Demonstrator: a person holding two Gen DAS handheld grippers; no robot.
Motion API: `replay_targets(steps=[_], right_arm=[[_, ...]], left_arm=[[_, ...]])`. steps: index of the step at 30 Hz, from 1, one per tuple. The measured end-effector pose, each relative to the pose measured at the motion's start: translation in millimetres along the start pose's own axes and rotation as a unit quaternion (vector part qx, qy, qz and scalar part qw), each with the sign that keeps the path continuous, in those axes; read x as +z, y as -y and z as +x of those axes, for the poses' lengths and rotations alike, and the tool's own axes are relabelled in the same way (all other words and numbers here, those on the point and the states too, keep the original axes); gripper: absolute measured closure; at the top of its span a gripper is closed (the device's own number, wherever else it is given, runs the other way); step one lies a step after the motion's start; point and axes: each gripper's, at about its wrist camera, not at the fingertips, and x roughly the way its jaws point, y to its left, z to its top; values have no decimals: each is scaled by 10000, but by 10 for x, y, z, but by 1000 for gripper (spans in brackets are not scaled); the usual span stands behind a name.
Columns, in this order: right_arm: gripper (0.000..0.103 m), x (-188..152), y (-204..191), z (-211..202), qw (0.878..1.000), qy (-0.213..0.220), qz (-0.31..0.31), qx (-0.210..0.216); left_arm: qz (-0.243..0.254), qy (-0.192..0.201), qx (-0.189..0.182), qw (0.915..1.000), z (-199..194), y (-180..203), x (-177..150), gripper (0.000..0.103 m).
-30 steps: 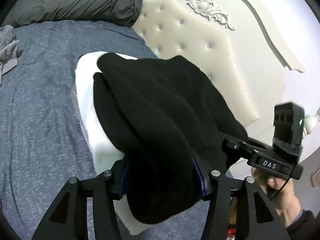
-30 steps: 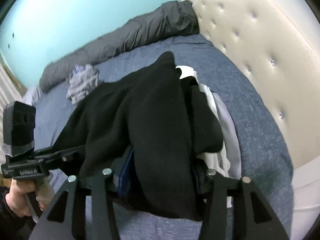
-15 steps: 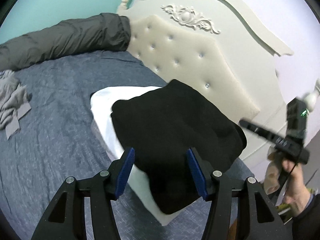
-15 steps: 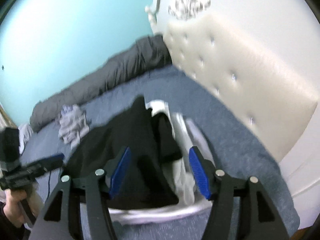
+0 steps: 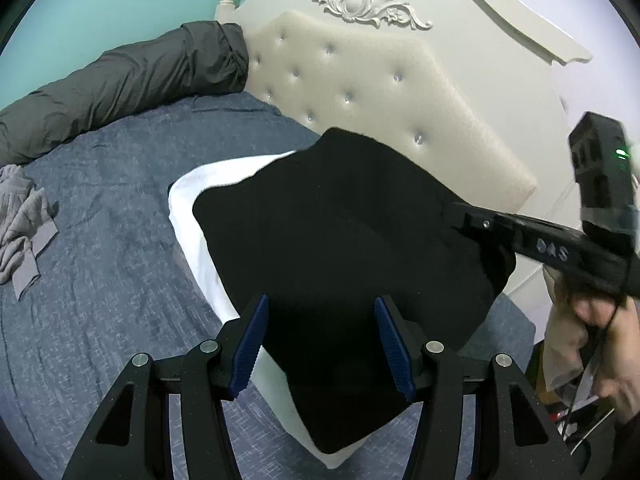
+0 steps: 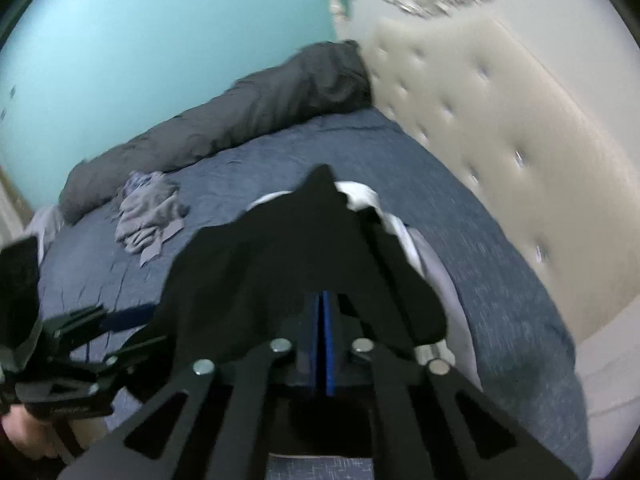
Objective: Fold clothes
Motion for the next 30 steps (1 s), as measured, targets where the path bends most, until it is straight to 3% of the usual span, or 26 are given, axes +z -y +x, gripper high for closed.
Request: replay_targets(steps=[5, 17, 19, 23, 30], right_arm=[[103, -105, 267, 160, 9991, -129, 327, -232], [103, -303, 367, 382, 9980, -177, 539, -270], [103, -240, 339, 307, 9985, -208, 434, -252], [103, 48, 294, -29, 9989, 248, 398, -31], [103, 598, -111, 116, 9990, -201, -397, 48]], left_arm=[[187, 45, 59, 9998, 68, 78, -51, 45], [-71, 41, -131, 9999, 79, 30, -102, 45], [59, 44, -107, 9999, 49, 58, -70, 45], [68, 4, -133, 9999, 22, 20, -21, 46], [104, 4, -168, 9998, -50, -14, 47, 46]])
